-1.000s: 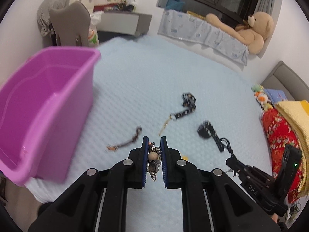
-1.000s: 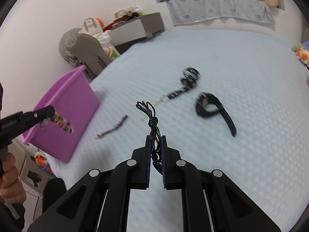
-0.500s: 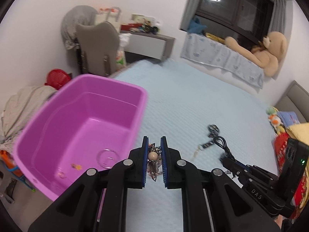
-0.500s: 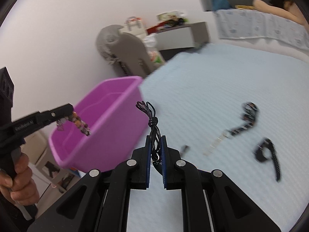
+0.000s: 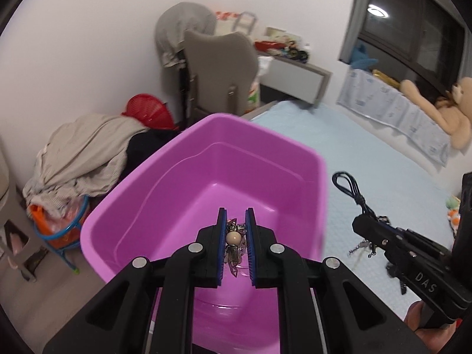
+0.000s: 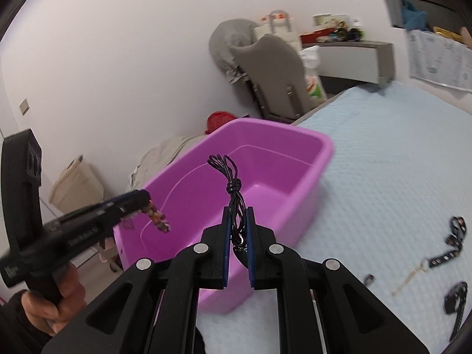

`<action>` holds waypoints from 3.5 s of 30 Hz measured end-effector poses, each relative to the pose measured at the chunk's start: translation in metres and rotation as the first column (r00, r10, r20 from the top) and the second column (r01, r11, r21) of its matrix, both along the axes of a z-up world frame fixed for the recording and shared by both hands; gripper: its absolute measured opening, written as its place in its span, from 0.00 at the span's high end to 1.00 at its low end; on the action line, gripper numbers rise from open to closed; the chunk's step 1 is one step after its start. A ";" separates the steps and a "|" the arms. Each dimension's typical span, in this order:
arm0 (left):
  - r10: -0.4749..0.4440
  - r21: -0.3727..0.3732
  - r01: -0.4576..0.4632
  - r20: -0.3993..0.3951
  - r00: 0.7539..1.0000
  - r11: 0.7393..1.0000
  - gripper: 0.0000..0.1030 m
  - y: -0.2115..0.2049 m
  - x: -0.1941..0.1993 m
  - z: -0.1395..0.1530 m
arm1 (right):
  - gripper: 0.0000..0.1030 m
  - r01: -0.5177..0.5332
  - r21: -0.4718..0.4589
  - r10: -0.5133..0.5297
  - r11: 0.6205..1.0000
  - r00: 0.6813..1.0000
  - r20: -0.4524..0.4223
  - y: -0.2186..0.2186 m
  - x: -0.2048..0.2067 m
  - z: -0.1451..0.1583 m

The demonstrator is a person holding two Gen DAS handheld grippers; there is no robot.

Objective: Organize jewelry
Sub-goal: 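Carry the beaded bracelet and black cord necklace over the pink tub with both tools, then open both tools to drop the bracelet and necklace into the tub, then move both tools back over the jewelry on the quilt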

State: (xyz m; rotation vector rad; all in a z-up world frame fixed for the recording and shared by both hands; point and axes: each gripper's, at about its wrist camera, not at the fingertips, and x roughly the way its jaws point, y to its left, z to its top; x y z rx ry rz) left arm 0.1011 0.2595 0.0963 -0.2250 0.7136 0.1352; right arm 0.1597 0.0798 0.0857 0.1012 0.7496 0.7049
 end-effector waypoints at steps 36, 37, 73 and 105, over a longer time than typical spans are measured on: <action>0.214 0.083 -0.202 -0.166 0.963 0.976 0.12 0.044 0.029 -0.058 | 0.45 -0.013 -0.208 -0.009 0.978 0.994 -0.108 0.077 0.065 -0.047; 0.213 0.080 -0.202 -0.170 0.962 0.976 0.12 0.044 0.029 -0.057 | 0.45 -0.011 -0.206 -0.010 0.978 0.995 -0.104 0.076 0.063 -0.046; 0.202 0.086 -0.190 -0.157 0.967 0.978 0.12 0.014 -0.003 -0.043 | 0.40 0.055 -0.128 -0.062 0.990 0.996 -0.058 0.015 0.019 -0.033; 0.013 0.063 -0.006 -0.113 0.994 0.998 0.12 -0.090 -0.049 -0.025 | 0.36 0.243 -0.021 -0.243 0.970 0.969 -0.041 -0.109 -0.073 -0.031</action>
